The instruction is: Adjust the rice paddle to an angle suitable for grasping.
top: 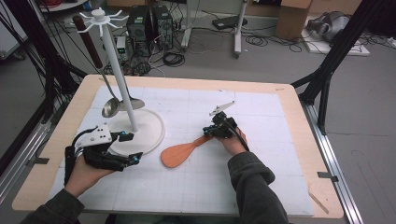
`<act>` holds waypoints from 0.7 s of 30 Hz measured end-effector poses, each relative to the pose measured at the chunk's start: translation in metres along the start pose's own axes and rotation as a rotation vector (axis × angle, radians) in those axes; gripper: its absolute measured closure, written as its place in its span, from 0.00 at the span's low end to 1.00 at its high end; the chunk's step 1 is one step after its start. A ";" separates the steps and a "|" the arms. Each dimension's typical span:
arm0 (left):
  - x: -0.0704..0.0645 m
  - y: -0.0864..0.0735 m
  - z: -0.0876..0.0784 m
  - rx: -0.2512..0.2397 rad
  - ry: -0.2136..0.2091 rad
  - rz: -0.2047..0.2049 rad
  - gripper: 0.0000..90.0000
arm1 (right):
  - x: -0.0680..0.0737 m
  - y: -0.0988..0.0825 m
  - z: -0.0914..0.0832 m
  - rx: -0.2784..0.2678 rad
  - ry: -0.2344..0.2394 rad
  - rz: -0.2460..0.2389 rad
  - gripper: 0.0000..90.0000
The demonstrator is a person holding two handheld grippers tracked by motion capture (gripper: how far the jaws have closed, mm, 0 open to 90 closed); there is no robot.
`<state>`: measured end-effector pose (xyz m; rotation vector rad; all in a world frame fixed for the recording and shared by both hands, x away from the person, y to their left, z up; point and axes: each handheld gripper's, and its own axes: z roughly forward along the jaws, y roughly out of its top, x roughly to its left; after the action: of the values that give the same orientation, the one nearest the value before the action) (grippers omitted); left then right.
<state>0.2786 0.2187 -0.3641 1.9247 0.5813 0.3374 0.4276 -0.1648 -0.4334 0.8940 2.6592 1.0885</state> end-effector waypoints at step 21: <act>-0.001 -0.003 -0.001 -0.012 -0.005 0.010 0.27 | 0.010 -0.005 -0.013 0.057 0.039 -0.033 1.00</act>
<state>0.2764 0.2197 -0.3660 1.9172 0.5657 0.3415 0.4129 -0.1693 -0.4264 0.8442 2.7398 1.0382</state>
